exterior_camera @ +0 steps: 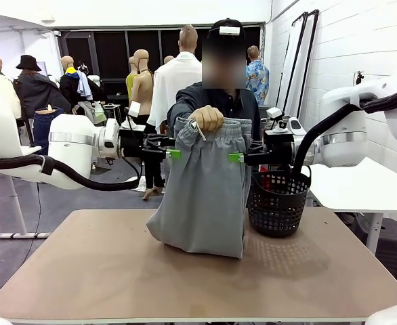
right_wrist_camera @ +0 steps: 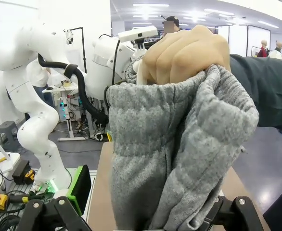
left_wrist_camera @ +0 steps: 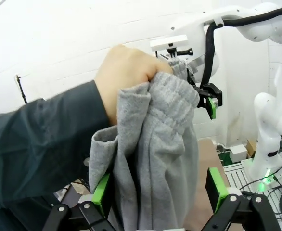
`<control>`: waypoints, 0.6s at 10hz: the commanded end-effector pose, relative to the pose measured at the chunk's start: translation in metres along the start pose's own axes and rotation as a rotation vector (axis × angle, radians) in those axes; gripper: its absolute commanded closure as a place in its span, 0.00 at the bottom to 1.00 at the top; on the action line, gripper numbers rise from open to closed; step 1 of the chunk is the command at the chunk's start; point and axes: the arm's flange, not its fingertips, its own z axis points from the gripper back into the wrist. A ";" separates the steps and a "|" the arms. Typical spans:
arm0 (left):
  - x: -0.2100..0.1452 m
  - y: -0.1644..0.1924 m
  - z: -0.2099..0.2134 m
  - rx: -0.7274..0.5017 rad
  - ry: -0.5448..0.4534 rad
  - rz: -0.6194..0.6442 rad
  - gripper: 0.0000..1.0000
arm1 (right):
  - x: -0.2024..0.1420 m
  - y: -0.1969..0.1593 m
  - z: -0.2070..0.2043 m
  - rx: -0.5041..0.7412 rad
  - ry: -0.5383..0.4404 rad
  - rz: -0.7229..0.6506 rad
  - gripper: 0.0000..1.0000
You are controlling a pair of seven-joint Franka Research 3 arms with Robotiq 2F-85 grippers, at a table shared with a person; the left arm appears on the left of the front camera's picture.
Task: Fold the training pants.
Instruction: Release the ends of the Training pants and then grab the overlapped ends.
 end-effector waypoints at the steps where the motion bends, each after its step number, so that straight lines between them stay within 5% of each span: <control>1: -0.004 -0.005 0.002 0.040 -0.019 -0.023 0.00 | -0.004 -0.001 -0.008 -0.013 -0.007 0.017 0.00; 6: -0.008 0.009 -0.008 0.049 -0.023 -0.028 0.00 | -0.003 -0.015 -0.007 -0.039 -0.026 0.033 0.00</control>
